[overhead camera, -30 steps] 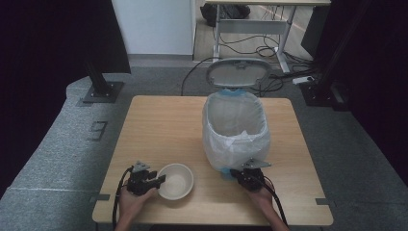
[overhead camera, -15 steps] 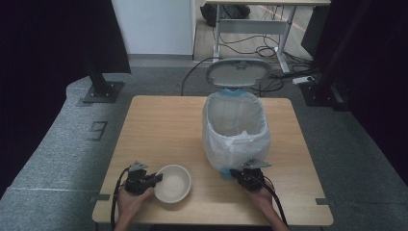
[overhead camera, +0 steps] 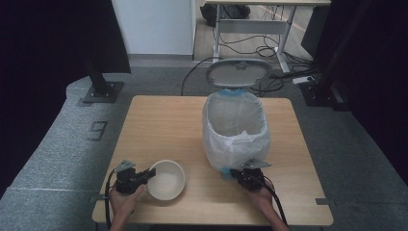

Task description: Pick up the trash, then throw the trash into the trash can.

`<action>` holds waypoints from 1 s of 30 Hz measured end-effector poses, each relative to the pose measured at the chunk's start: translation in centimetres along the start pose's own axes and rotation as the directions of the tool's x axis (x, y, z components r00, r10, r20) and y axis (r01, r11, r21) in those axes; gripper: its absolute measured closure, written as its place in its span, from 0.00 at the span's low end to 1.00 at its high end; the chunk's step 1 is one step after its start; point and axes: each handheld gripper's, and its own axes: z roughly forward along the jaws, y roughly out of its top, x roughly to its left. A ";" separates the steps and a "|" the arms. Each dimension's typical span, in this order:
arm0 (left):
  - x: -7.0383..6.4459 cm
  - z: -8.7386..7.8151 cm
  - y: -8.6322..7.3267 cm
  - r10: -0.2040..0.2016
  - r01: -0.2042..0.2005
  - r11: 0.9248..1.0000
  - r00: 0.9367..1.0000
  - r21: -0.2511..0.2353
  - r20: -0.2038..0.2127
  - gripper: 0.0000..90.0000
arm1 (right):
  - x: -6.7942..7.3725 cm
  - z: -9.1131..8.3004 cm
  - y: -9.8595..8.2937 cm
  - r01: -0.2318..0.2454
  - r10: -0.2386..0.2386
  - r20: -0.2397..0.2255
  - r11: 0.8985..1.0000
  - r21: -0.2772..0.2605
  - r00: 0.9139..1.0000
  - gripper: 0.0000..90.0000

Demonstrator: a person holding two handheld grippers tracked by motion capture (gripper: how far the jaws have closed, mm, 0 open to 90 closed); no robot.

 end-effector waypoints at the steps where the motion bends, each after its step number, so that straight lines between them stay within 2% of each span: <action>1: 0.0 -0.1 0.0 -0.002 0.002 1.000 1.000 -0.005 0.003 0.93 | 0.0 0.0 0.0 0.000 0.000 0.000 1.000 0.000 1.000 0.99; 18: 0.2 -1.2 0.2 -0.016 0.017 0.999 1.000 -0.052 0.016 0.93 | 0.0 0.0 0.0 0.001 -0.001 -0.002 1.000 0.001 1.000 0.99; 30: -0.1 -2.1 1.0 0.001 0.002 0.995 0.999 -0.099 0.033 0.93 | 0.0 0.0 0.0 0.000 0.000 -0.003 1.000 0.000 1.000 0.99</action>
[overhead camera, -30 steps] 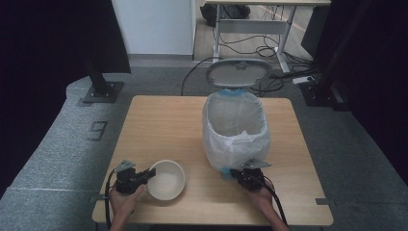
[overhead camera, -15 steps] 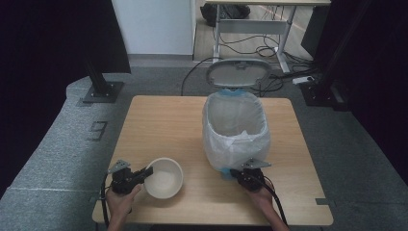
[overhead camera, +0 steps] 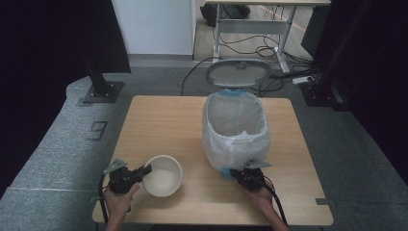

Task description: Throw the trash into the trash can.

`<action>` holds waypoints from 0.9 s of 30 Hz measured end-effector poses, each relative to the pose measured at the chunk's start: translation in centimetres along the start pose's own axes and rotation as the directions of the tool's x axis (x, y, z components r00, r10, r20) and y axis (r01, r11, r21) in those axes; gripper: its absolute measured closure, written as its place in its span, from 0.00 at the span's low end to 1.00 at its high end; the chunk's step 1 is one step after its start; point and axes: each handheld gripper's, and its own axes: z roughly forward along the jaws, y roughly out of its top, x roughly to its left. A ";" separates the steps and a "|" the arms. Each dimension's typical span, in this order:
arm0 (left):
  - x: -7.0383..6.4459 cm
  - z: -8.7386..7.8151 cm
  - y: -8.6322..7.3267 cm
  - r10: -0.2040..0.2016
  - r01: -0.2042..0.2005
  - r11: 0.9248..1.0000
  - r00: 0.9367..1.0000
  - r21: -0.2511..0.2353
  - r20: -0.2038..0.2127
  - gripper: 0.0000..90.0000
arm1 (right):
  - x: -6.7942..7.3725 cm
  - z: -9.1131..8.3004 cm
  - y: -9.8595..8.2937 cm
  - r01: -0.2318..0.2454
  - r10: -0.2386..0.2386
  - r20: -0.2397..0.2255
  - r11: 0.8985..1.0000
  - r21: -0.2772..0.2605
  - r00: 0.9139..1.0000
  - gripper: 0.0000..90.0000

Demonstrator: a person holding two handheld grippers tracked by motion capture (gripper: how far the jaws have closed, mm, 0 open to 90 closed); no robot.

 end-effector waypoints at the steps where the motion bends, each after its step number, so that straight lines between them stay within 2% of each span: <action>1: -0.1 0.0 0.1 0.002 -0.002 1.000 1.000 -0.003 0.000 0.93 | 0.0 0.0 0.0 0.000 0.000 0.000 1.000 0.000 1.000 0.99; 21: -0.8 -1.2 1.9 0.026 -0.026 0.998 1.000 -0.049 0.017 0.93 | 0.0 0.0 0.0 -0.002 0.002 -0.004 1.000 -0.002 1.000 0.99; 24: -1.0 -1.5 2.3 0.029 -0.028 0.998 0.999 -0.061 0.027 0.93 | -0.1 0.0 0.0 -0.002 0.002 -0.004 1.000 -0.003 1.000 0.99; 27: -1.3 -1.9 2.9 0.021 -0.017 0.997 0.998 -0.082 0.059 0.93 | -0.1 0.0 0.0 -0.003 0.003 -0.005 1.000 -0.004 1.000 0.99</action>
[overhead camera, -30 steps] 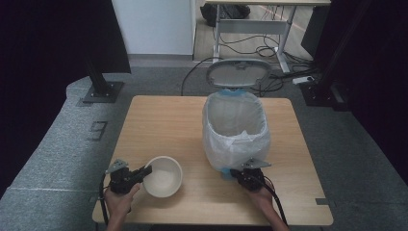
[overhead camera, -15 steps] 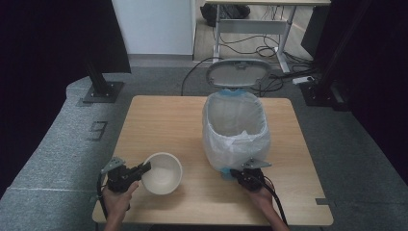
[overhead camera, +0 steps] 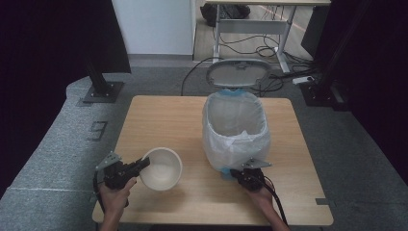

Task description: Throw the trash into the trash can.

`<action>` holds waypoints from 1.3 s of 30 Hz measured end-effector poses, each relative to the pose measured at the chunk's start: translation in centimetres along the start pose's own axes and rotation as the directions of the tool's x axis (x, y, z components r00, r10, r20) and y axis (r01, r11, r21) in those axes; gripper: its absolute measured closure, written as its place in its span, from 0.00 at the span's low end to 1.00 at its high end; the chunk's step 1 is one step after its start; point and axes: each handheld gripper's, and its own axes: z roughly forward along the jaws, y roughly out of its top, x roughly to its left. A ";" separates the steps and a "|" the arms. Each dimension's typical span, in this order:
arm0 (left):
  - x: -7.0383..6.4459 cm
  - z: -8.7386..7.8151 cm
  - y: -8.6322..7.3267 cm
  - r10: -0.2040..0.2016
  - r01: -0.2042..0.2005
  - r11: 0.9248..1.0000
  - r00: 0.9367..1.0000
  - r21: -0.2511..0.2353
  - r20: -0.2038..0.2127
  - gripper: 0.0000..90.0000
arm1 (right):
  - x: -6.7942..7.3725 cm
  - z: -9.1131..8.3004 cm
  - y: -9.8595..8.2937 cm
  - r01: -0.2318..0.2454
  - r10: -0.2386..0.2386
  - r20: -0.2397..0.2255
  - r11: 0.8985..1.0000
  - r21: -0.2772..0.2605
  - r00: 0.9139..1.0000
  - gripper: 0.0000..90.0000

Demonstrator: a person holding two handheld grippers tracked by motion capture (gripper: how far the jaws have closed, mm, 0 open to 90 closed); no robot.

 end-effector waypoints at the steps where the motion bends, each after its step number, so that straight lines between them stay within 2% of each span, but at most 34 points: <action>1: -0.1 -0.1 0.2 -0.002 0.002 1.000 1.000 -0.009 0.009 0.93 | 0.0 0.0 0.0 0.000 0.000 0.000 1.000 0.000 1.000 0.99; 11: -1.6 -0.6 2.7 0.050 -0.049 0.998 0.999 -0.036 0.021 0.93 | -0.1 0.0 0.0 -0.001 0.001 -0.003 1.000 -0.001 1.000 0.99; 15: -1.9 -0.6 3.3 0.047 -0.045 0.998 0.998 -0.039 0.045 0.93 | -0.1 0.0 0.0 0.001 -0.001 -0.004 1.000 -0.001 1.000 0.99; 27: -3.3 -0.7 5.2 0.087 -0.084 0.995 0.994 -0.049 0.062 0.93 | -0.1 0.0 0.0 -0.002 0.002 -0.005 1.000 -0.001 1.000 0.99; 39: -4.3 -0.6 6.7 0.105 -0.099 0.993 0.990 -0.067 0.092 0.93 | -0.1 0.0 0.0 0.000 0.000 -0.006 1.000 0.000 1.000 0.99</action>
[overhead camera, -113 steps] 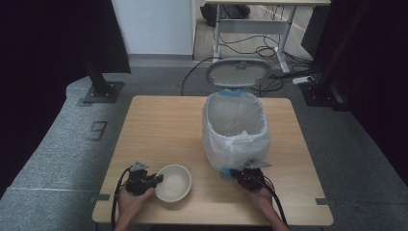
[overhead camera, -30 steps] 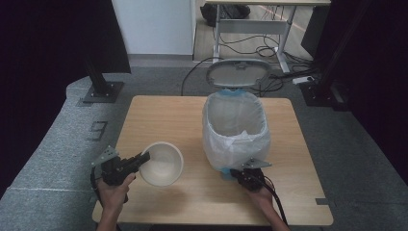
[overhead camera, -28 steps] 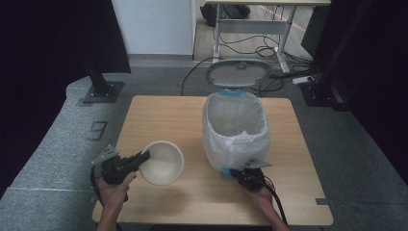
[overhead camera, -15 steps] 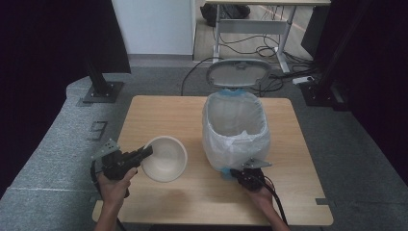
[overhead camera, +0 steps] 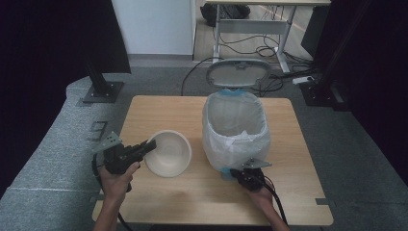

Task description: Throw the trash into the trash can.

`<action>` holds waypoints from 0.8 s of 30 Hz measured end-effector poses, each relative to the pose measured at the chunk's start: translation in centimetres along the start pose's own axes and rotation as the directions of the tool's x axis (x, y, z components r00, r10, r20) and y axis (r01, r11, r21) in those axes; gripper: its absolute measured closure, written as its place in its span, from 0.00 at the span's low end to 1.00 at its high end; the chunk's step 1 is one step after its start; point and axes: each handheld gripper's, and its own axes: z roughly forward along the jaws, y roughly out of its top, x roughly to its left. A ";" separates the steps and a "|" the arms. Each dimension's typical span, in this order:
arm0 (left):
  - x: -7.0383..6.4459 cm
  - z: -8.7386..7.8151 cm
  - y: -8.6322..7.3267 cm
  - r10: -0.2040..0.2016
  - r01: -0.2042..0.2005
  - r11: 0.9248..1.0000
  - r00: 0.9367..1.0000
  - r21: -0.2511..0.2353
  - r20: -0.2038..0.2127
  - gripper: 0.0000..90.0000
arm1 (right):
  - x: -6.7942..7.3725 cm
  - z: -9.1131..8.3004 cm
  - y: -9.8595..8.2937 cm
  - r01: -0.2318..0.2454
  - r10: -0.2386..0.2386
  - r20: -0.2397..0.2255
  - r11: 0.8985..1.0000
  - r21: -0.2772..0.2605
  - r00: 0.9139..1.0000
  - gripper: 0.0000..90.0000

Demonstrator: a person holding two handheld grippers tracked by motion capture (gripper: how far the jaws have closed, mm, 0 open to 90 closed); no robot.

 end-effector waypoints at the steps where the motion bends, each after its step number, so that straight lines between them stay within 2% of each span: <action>1: 0.0 0.0 0.1 0.001 -0.001 1.000 1.000 -0.002 0.003 0.93 | 0.0 0.0 0.0 0.000 0.000 0.000 1.000 0.000 1.000 0.99; 16: -0.7 0.1 1.6 0.013 -0.013 1.000 1.000 -0.014 0.023 0.93 | 0.0 0.0 0.0 -0.003 0.003 -0.001 1.000 -0.001 1.000 0.99; 24: -1.2 0.5 2.0 0.029 -0.029 0.999 0.999 -0.012 0.012 0.93 | 0.0 0.0 0.0 -0.005 0.005 -0.002 1.000 -0.001 1.000 0.99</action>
